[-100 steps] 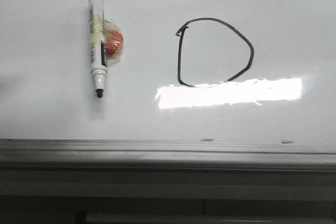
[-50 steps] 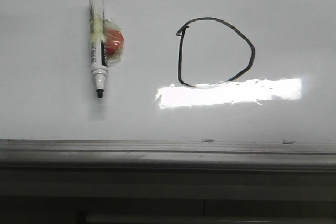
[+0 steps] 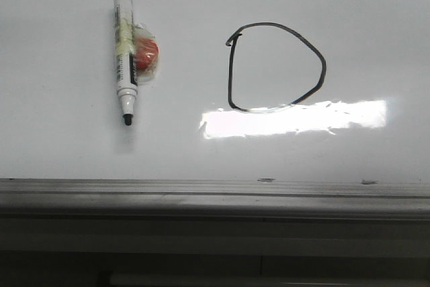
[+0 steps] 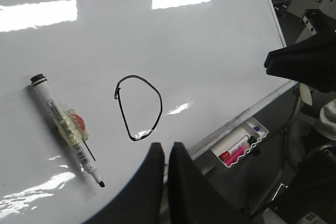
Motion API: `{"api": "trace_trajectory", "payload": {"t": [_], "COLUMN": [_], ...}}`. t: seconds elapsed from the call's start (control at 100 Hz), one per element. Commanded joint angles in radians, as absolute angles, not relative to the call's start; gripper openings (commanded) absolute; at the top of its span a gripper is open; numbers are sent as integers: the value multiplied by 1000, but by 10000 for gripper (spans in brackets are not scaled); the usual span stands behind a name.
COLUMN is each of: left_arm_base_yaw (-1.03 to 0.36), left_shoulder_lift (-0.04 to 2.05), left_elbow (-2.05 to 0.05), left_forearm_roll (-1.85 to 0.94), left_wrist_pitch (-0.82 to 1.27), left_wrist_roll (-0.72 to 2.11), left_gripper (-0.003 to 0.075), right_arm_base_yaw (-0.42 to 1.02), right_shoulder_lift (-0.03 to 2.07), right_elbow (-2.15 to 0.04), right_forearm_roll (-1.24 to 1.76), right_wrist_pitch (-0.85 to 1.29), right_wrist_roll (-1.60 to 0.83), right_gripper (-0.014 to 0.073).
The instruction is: Write number 0 on whiteboard
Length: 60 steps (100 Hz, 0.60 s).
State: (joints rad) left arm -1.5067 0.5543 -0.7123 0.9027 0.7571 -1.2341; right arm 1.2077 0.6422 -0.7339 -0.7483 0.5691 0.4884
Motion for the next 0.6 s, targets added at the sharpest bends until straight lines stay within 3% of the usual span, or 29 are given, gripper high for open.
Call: {"api": "trace_trajectory", "payload": {"t": [0.0, 0.3, 0.45, 0.59], "left_arm_base_yaw": [-1515, -1499, -1329, -1081], "left_shoulder_lift": [560, 555, 522, 456], "left_elbow": [-740, -723, -654, -578], "left_forearm_roll": [938, 1091, 1235, 1235], "left_wrist_pitch": [721, 791, 747, 542], "left_wrist_roll": [-1233, -1179, -1165, -1165], "left_gripper": [-20, -20, -20, -20], "right_arm_base_yaw": [1201, 1201, 1201, 1201], "right_shoulder_lift": [643, 643, 643, 643], "right_elbow": [-758, -758, -758, -758], "right_forearm_roll": [-790, -790, -791, -791], "right_wrist_pitch": [525, 525, 527, 528], "right_wrist_roll": [493, 493, 493, 493], "right_gripper": [-47, -47, -47, -47]}}
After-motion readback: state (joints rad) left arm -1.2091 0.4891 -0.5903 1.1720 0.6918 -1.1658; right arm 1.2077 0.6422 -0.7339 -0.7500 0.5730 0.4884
